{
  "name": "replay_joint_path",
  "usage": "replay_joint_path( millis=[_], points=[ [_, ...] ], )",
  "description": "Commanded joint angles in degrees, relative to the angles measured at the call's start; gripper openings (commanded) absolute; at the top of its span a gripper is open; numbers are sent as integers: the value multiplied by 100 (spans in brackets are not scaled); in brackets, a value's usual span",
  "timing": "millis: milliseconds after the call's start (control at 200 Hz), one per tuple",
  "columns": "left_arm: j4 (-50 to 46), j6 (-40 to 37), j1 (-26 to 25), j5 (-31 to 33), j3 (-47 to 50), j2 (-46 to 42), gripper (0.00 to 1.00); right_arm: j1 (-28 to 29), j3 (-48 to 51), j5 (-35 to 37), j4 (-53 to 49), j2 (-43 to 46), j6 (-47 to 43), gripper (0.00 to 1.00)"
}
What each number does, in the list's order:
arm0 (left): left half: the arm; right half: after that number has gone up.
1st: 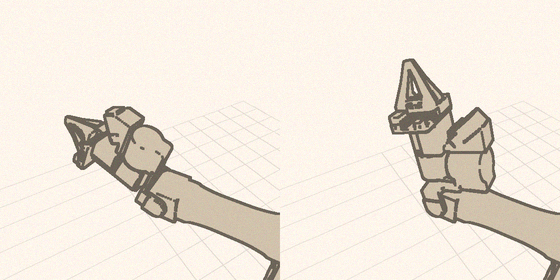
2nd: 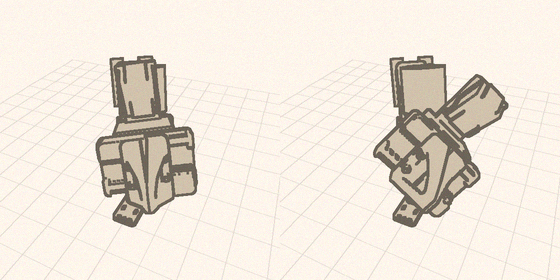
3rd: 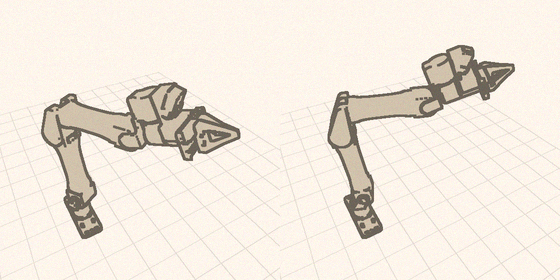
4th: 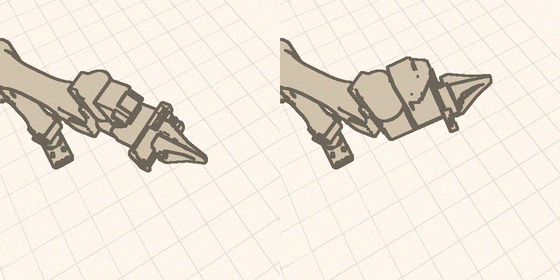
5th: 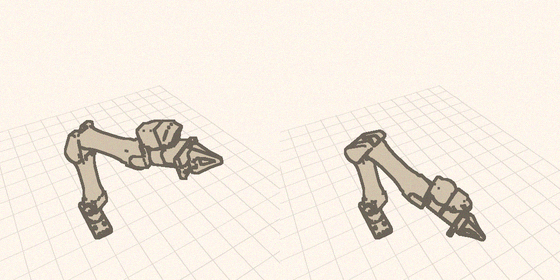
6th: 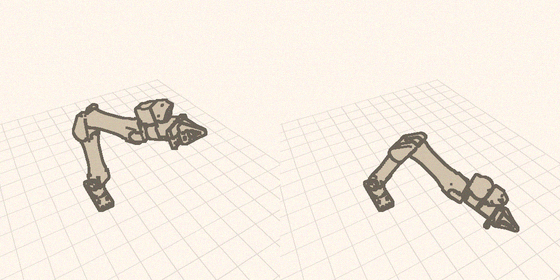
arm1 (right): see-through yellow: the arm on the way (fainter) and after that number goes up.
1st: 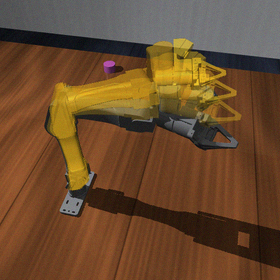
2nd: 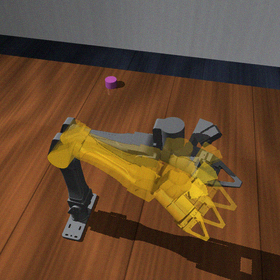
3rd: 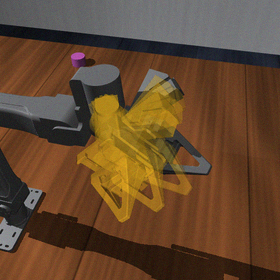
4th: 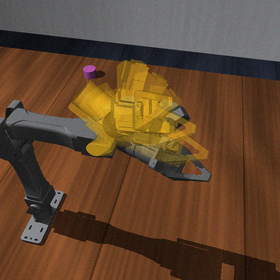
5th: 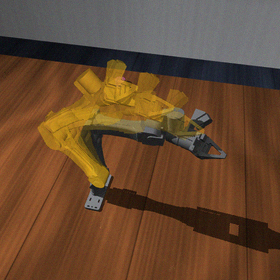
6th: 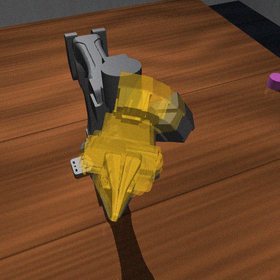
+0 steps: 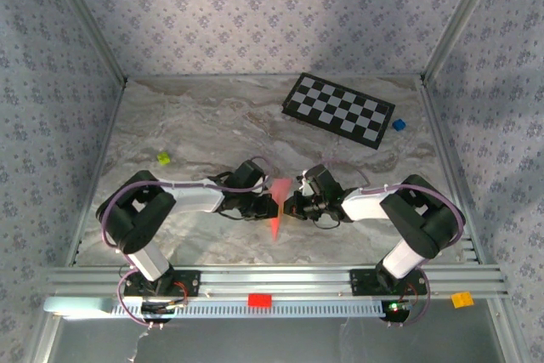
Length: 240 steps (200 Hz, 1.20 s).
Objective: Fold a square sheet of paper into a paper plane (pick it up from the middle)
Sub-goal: Move a paper plane to the center of the table.
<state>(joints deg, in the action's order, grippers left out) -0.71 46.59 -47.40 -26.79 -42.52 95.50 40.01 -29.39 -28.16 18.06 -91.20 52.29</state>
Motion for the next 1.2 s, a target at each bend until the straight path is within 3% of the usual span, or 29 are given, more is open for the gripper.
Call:
replay_joint_path(
  millis=[0, 300, 560, 695, 860, 1194],
  points=[
    [111, 45, -63, -154, -163, 154, 15, -6, 95, -75, -31, -135, 79, 5],
    [-298, -17, -90, 124, -331, -2, 5, -36, 82, -86, 36, -105, 122, 5],
    [-2871, -292, -92, 2018, -1211, -464, 1, -155, 117, 680, -939, 867, -108, 10],
    [-3774, -496, -91, 2601, -1677, -399, 1, -204, 136, 1097, -1447, 1404, -202, 11],
    [-4375, -635, -77, 2896, -2036, -116, 1, -247, 170, 1241, -1592, 1765, -202, 12],
    [-4403, -592, -84, 2963, -2177, 316, 2, -255, 192, 1251, -1604, 1913, -219, 11]
  ],
)
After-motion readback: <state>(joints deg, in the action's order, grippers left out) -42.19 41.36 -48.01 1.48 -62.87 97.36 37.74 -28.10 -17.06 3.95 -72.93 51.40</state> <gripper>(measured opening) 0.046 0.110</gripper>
